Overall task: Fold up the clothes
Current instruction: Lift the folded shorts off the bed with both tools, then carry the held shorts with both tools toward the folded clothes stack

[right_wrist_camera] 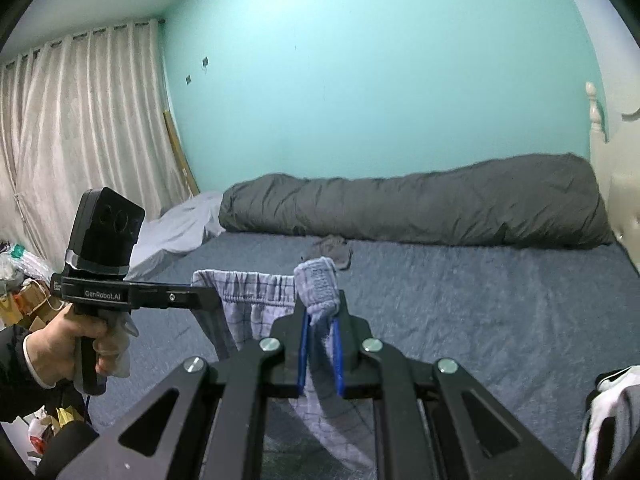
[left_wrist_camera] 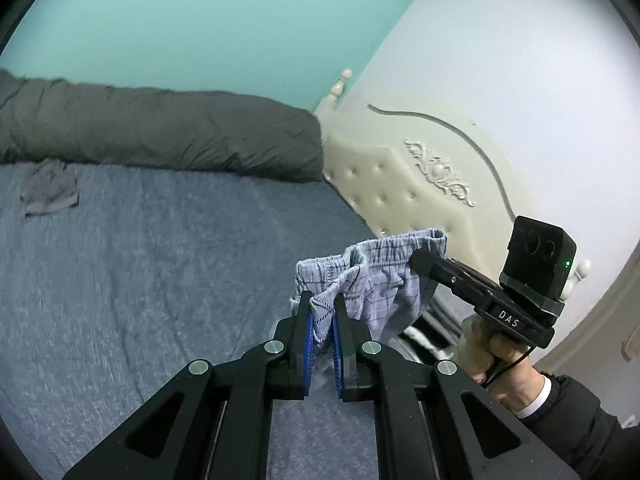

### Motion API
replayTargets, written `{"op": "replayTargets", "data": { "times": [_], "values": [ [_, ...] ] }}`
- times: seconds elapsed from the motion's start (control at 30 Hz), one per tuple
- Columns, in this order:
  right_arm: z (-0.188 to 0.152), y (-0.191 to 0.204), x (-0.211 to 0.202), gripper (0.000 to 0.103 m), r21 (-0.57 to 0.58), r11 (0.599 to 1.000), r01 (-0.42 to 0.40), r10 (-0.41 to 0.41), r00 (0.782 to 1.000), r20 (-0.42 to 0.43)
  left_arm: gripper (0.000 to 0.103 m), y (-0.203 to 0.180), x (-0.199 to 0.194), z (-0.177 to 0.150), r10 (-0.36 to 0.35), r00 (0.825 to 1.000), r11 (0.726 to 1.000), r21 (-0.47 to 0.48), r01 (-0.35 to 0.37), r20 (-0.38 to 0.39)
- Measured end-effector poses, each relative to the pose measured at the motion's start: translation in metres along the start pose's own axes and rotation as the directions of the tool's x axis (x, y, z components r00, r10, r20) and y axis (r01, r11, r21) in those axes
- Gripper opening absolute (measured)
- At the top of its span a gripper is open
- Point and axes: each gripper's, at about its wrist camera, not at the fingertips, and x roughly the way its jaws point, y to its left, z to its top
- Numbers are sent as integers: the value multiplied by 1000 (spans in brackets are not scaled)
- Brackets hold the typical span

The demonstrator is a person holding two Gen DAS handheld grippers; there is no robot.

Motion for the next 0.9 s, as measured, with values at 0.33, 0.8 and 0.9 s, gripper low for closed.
{"op": "replayTargets", "data": {
  "times": [0.33,0.8,0.9],
  "values": [
    [25,1,-91,9,-27,999,35,-33,997,68,8,-92,-3,17,-54,999,994,94,55,-6],
    [16,-46,-249,9,3,982,190,-188,972,139,8,-246,60,29,-194,978,957,206,205,-75],
    [9,-59,-278,9,17,973,228,-228,963,146,8,-277,81,25,-221,970,944,228,239,-100]
  ]
}}
